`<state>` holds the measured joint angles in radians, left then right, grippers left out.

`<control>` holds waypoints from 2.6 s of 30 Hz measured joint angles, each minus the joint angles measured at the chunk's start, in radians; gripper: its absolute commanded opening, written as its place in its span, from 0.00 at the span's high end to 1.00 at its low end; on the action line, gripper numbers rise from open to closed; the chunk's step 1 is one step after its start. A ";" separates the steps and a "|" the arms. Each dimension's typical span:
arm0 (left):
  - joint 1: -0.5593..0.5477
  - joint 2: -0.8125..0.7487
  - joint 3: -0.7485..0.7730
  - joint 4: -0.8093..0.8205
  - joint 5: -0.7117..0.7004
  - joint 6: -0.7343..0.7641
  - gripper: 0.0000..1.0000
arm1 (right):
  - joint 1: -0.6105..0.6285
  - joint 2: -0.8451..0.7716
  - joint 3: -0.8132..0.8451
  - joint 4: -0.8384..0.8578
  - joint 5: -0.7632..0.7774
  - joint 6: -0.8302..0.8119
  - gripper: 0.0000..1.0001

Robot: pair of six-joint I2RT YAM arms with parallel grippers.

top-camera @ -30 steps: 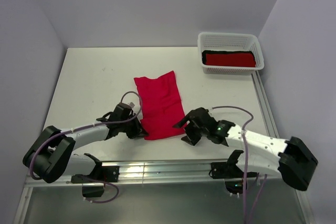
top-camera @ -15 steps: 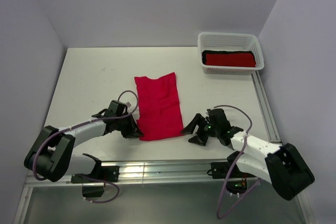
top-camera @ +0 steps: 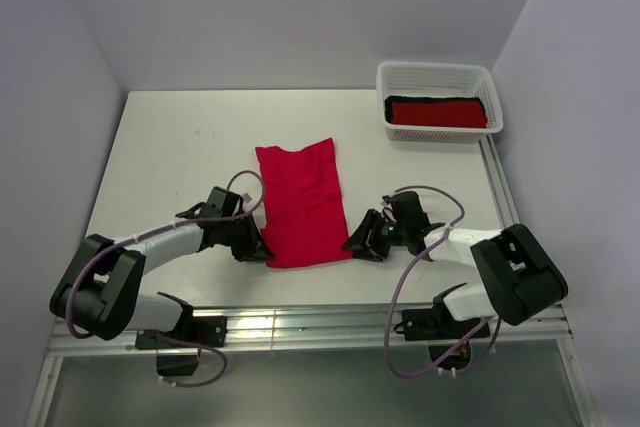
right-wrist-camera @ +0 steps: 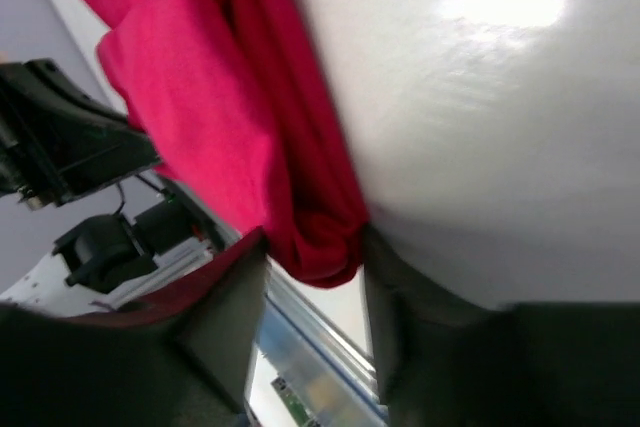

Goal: Roll the t-shirts
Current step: Roll the tshirt

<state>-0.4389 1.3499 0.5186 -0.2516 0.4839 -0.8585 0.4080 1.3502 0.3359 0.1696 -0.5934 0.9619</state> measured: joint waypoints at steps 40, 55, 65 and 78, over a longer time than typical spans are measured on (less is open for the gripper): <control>0.005 0.024 0.047 -0.128 0.315 -0.345 1.00 | -0.183 0.050 0.309 -0.914 -0.139 -0.051 1.00; 0.048 0.046 0.060 0.026 0.367 -0.628 1.00 | -0.258 0.296 0.652 -1.217 -0.101 0.033 1.00; 0.127 0.069 0.022 0.151 0.368 -0.756 1.00 | -0.258 0.457 0.842 -1.277 -0.106 0.101 1.00; 0.183 0.272 0.098 0.237 0.399 -0.785 0.99 | -0.259 0.603 0.956 -1.295 -0.103 0.171 1.00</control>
<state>-0.2558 1.6215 0.6163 -0.0147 0.8825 -1.6436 0.1493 1.9533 1.2915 -1.1255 -0.6964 1.1328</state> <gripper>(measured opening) 0.045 0.042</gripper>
